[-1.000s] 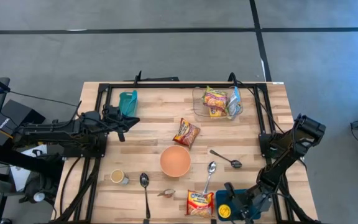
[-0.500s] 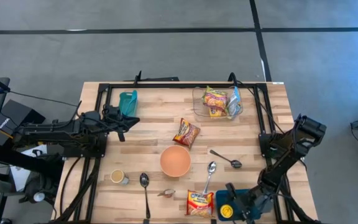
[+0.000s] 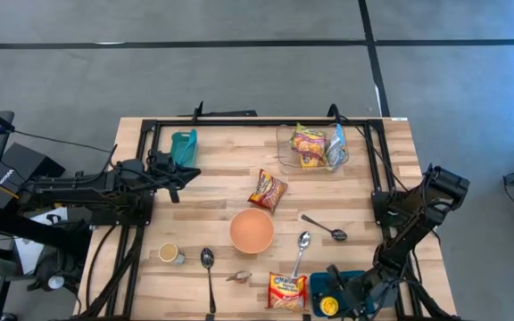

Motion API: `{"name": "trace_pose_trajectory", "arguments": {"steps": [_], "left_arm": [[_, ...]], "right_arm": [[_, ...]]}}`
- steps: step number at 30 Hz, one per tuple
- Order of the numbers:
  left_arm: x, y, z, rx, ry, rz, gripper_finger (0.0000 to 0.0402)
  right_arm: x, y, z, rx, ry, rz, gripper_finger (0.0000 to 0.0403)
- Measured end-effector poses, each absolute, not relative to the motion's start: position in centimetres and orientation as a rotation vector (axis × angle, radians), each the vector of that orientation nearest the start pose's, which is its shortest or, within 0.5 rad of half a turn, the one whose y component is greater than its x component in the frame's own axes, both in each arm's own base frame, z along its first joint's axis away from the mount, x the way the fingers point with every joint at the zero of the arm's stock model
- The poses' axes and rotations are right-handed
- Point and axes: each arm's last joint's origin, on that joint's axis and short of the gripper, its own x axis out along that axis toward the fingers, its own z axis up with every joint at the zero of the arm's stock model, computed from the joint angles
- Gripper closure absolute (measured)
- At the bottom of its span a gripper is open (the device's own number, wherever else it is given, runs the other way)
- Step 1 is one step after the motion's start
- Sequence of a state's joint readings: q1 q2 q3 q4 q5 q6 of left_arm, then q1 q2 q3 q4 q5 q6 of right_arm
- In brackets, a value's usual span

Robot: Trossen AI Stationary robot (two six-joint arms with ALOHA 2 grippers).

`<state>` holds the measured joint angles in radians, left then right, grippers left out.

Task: Pick & Place Food Item
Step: Put the yellow seasoning can into the dark blue bin, then put the orange noodle pack into the transparent bin

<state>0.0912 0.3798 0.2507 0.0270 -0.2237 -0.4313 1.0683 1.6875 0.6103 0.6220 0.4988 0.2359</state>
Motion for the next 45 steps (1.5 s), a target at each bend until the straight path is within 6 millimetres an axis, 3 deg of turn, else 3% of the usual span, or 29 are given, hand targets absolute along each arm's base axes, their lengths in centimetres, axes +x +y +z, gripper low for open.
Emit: {"name": "trace_pose_trajectory", "arguments": {"steps": [6,16,20,33,45], "left_arm": [[12.0,1.7,22.0,-0.421,0.032,0.331,0.0385],[12.0,1.7,22.0,-0.421,0.033,0.332,0.0385],[12.0,1.7,22.0,-0.421,0.033,0.332,0.0385],[12.0,1.7,22.0,-0.421,0.033,0.332,0.0385],[12.0,1.7,22.0,-0.421,0.033,0.331,0.0385]], "right_arm": [[15.8,25.9,13.7,-0.098,0.388,0.514,0.0139],[15.7,26.0,13.8,-0.102,0.387,0.52,0.0039],[15.7,26.0,13.8,-0.101,0.385,0.52,0.0016],[15.7,25.5,14.5,-0.116,0.366,0.434,0.0009],[15.3,24.8,17.4,-0.055,0.309,0.429,0.0009]]}}
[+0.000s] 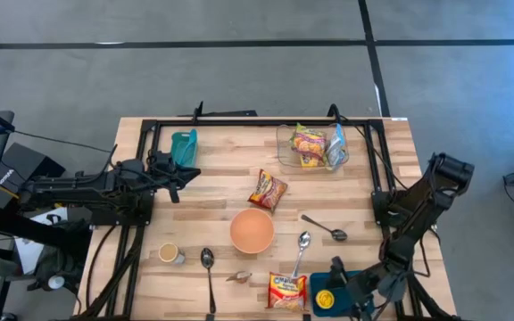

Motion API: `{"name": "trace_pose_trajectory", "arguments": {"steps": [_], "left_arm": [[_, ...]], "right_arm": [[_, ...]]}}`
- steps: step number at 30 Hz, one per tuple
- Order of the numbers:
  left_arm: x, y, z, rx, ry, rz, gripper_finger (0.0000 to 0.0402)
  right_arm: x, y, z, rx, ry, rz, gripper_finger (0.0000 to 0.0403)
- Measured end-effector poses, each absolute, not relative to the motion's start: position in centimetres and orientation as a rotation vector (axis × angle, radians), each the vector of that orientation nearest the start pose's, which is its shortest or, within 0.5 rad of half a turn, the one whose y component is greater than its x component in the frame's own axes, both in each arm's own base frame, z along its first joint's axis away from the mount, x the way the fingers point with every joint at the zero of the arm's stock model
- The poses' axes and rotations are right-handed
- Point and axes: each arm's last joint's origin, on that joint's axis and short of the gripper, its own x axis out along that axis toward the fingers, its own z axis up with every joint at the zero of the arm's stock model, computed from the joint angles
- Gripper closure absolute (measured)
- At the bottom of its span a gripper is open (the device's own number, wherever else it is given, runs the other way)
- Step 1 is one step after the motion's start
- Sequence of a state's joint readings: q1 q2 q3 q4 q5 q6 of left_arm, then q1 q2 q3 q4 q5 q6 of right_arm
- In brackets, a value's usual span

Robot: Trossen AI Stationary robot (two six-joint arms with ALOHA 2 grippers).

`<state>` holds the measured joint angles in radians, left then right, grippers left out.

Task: Pick & Place Food Item
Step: Put the orange noodle pack into the transparent bin

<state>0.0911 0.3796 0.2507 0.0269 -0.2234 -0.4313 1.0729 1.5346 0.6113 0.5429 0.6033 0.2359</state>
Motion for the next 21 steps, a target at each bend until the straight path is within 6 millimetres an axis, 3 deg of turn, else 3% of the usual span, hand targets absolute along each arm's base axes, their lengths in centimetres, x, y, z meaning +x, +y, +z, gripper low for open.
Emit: {"name": "trace_pose_trajectory", "arguments": {"steps": [14,21], "left_arm": [[12.0,1.7,22.0,-0.421,0.033,0.332,0.0385],[12.0,1.7,22.0,-0.421,0.032,0.331,0.0385]], "right_arm": [[15.0,22.7,23.8,0.2,0.065,0.317,0.0009],[15.2,21.3,25.7,0.264,0.01,0.294,0.001]]}}
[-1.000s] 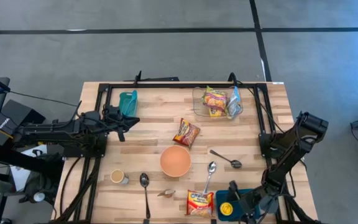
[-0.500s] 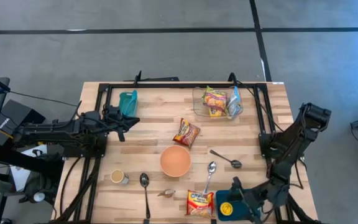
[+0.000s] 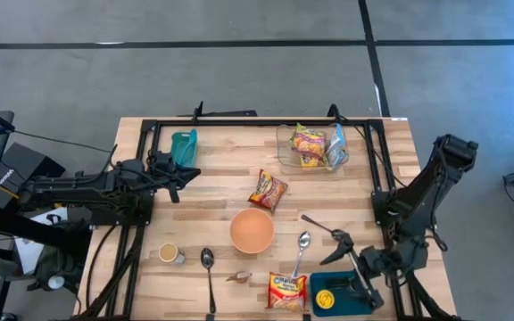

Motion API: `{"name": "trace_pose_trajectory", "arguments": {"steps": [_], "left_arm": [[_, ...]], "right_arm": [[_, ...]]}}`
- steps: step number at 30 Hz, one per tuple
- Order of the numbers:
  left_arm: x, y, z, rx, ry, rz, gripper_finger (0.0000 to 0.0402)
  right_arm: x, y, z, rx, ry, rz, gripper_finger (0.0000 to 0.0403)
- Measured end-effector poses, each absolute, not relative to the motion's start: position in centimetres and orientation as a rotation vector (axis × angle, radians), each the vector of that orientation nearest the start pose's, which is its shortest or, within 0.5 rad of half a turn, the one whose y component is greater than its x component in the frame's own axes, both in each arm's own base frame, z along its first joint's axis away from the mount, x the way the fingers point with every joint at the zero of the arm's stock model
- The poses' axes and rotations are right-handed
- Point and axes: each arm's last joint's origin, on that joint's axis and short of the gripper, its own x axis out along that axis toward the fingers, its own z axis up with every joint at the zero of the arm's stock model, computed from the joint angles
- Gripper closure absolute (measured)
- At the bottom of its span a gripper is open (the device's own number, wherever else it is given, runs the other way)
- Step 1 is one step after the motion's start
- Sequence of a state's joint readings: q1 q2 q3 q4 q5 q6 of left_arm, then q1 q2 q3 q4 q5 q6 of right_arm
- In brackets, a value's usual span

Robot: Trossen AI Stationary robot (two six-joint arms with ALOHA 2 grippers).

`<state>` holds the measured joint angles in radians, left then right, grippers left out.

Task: Pick & Place Food Item
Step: Put the orange noodle pack into the transparent bin

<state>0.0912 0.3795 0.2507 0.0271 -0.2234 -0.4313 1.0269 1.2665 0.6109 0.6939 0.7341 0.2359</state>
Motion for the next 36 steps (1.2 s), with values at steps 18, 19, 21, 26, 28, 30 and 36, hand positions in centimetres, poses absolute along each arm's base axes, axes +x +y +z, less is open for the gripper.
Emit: {"name": "trace_pose_trajectory", "arguments": {"steps": [18,19,21,26,28,30,36], "left_arm": [[12.0,1.7,22.0,-0.421,0.032,0.332,0.0385],[12.0,1.7,22.0,-0.421,0.033,0.332,0.0385],[12.0,1.7,22.0,-0.421,0.032,0.331,0.0385],[12.0,1.7,21.9,-0.421,0.033,0.332,0.0385],[12.0,1.7,22.0,-0.421,0.032,0.331,0.0385],[12.0,1.7,21.9,-0.421,0.033,0.332,0.0385],[12.0,1.7,22.0,-0.421,0.033,0.332,0.0385]], "right_arm": [[17.7,19.0,26.1,0.391,-0.022,0.149,0.0054],[17.9,18.8,26.1,0.389,-0.022,0.139,0.0064],[18.2,18.5,26.1,0.388,-0.025,0.121,0.0086],[18.8,17.9,26.1,0.388,-0.032,0.088,0.0131],[19.0,17.6,26.1,0.388,-0.035,0.074,0.0142],[19.3,17.4,26.1,0.386,-0.034,0.068,0.0152],[19.7,17.0,26.0,0.375,-0.027,0.054,0.0189]]}}
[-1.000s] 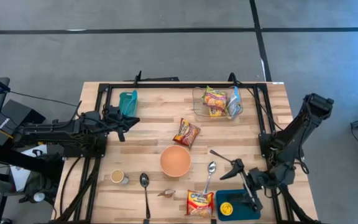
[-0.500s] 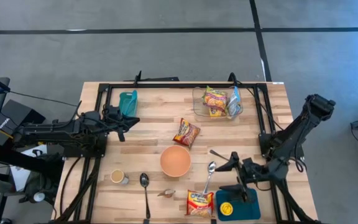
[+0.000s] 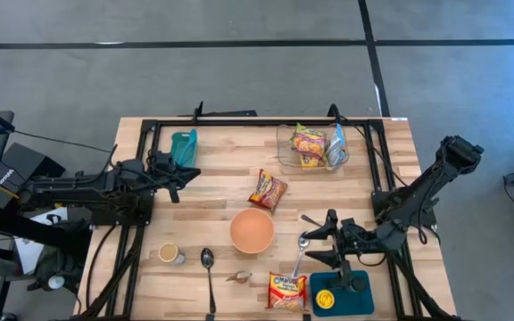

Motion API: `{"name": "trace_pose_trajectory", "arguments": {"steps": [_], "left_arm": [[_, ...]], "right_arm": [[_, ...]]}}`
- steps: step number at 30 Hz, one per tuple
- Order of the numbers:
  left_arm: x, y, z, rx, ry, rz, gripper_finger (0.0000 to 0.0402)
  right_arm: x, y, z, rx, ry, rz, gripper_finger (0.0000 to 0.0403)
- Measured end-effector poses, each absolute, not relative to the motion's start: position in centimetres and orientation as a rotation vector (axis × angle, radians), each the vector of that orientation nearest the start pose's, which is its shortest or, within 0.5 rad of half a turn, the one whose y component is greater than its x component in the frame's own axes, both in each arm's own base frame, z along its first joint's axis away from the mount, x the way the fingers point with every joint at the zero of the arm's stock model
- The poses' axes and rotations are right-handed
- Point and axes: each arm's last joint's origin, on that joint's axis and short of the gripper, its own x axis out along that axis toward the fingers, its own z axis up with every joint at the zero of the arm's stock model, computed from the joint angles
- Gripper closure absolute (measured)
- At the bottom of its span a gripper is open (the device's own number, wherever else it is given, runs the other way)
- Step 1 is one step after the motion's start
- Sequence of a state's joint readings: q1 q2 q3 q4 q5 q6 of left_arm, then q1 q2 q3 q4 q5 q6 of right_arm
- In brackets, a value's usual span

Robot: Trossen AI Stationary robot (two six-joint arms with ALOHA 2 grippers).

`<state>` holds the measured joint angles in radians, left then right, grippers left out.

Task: Pick & Place Food Item
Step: Put the orange noodle pack into the transparent bin

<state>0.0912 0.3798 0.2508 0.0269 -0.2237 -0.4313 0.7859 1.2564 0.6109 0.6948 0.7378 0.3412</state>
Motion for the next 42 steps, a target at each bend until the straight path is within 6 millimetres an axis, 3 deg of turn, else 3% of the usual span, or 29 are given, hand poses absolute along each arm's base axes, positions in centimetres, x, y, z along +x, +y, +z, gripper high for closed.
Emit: {"name": "trace_pose_trajectory", "arguments": {"steps": [11,17,20,25,29,37,42], "left_arm": [[12.0,1.7,21.9,-0.421,0.033,0.332,0.0385],[12.0,1.7,22.0,-0.421,0.032,0.332,0.0385],[12.0,1.7,22.0,-0.421,0.033,0.332,0.0385],[12.0,1.7,22.0,-0.421,0.033,0.331,0.0385],[12.0,1.7,22.0,-0.421,0.032,0.332,0.0385],[12.0,1.7,22.0,-0.421,0.032,0.332,0.0385],[12.0,1.7,22.0,-0.421,0.033,0.331,0.0385]], "right_arm": [[19.8,16.9,25.8,0.392,-0.014,0.05,0.0285],[19.3,17.4,25.3,0.574,0.04,0.066,0.0312],[19.4,17.3,24.8,0.573,0.08,0.058,0.0317],[19.6,17.3,23.6,0.504,0.226,0.171,0.0321],[19.9,16.8,22.6,0.622,0.412,0.264,0.0322],[21.0,14.4,20.8,0.842,0.729,0.251,0.0322],[21.3,12.9,19.9,0.941,0.859,0.156,0.0322]]}}
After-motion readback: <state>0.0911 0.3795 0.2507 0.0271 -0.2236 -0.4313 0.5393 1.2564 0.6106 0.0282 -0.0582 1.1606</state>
